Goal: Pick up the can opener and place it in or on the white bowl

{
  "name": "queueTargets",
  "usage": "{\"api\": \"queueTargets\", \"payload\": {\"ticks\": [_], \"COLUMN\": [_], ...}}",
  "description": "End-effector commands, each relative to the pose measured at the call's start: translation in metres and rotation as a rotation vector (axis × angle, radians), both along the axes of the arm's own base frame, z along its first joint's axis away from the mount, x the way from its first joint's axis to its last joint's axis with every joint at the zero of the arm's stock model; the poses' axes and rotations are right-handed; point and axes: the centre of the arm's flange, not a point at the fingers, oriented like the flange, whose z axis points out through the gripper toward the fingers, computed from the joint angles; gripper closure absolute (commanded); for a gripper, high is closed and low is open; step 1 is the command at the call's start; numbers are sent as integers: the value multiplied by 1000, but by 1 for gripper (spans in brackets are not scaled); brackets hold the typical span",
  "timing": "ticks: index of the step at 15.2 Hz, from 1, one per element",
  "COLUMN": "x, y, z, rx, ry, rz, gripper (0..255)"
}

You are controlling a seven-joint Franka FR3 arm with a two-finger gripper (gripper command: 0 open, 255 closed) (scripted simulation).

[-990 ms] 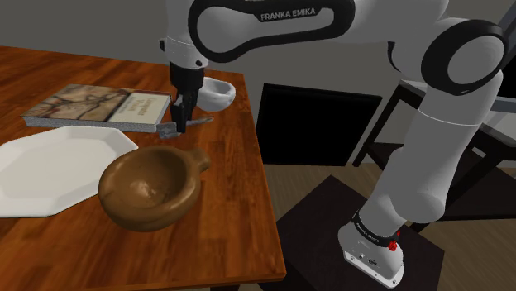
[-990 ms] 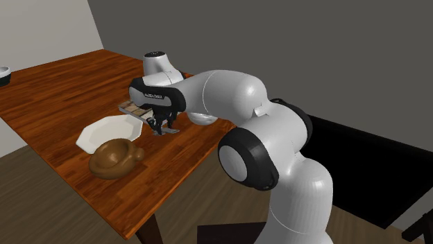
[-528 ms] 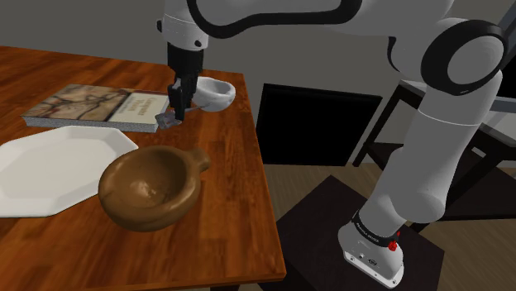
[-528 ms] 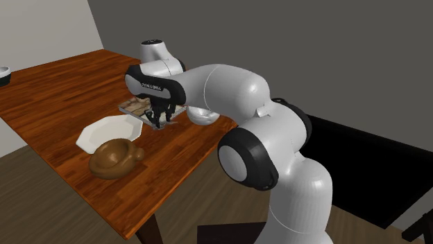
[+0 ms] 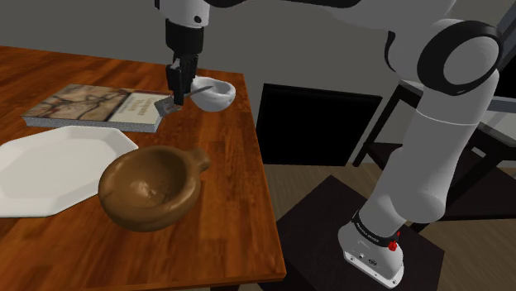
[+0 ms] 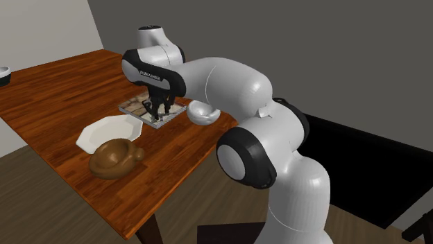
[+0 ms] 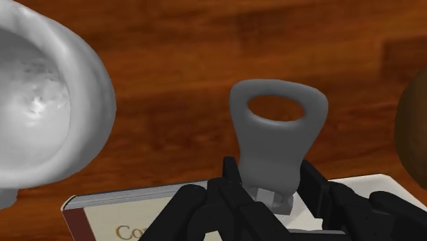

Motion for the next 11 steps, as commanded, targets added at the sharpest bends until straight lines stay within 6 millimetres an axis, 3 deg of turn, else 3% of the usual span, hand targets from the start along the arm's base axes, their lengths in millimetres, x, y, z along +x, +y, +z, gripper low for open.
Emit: {"api": "queueTargets", "payload": {"ticks": [1,11], "x": [-1,-1], "y": [0,0], "z": [11,61], "rx": [0,0], "ry": [0,0], "rz": [0,0], "gripper": [255,255]}}
